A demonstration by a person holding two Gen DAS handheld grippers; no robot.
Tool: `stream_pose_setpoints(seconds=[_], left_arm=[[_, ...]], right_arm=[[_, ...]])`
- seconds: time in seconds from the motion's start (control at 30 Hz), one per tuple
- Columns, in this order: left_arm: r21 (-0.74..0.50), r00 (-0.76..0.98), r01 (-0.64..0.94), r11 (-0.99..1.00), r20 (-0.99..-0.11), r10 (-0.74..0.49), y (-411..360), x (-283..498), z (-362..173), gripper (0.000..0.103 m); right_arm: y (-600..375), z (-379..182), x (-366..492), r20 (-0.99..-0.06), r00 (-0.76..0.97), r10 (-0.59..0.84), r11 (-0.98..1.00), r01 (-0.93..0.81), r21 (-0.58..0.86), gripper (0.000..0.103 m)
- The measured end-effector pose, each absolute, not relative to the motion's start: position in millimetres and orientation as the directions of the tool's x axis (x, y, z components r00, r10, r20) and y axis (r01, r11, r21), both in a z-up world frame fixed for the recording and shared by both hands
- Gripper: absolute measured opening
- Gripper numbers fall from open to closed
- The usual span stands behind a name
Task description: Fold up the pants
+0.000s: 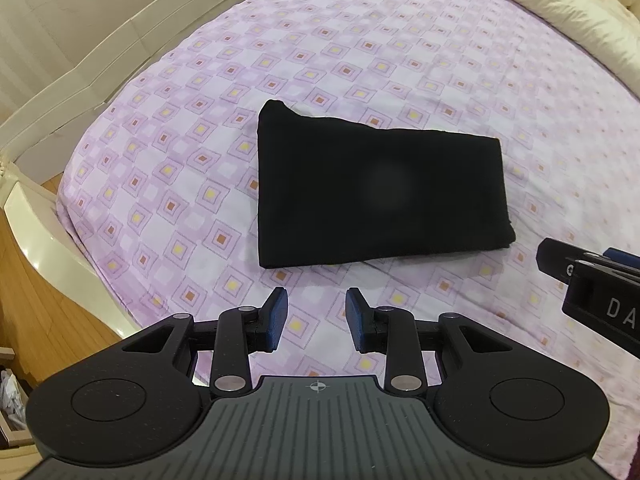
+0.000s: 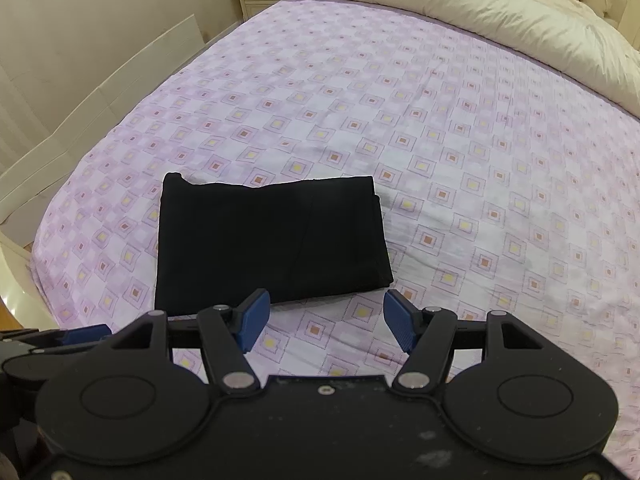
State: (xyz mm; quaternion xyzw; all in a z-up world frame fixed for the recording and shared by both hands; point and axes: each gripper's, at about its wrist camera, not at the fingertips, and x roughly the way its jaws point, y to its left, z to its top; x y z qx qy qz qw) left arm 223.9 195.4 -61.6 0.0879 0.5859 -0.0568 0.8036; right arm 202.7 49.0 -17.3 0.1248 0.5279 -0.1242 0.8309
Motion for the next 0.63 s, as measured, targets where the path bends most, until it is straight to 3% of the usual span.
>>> stream_pose_setpoints(seconds=[0.63], left_arm=[[0.064, 0.287, 0.199, 0.978, -0.958, 0.005, 193, 232, -69, 0.031]], right_arm=[[49, -26, 215, -0.919, 0.387, -0.076, 0.930, 0.360, 0.075, 0.067]])
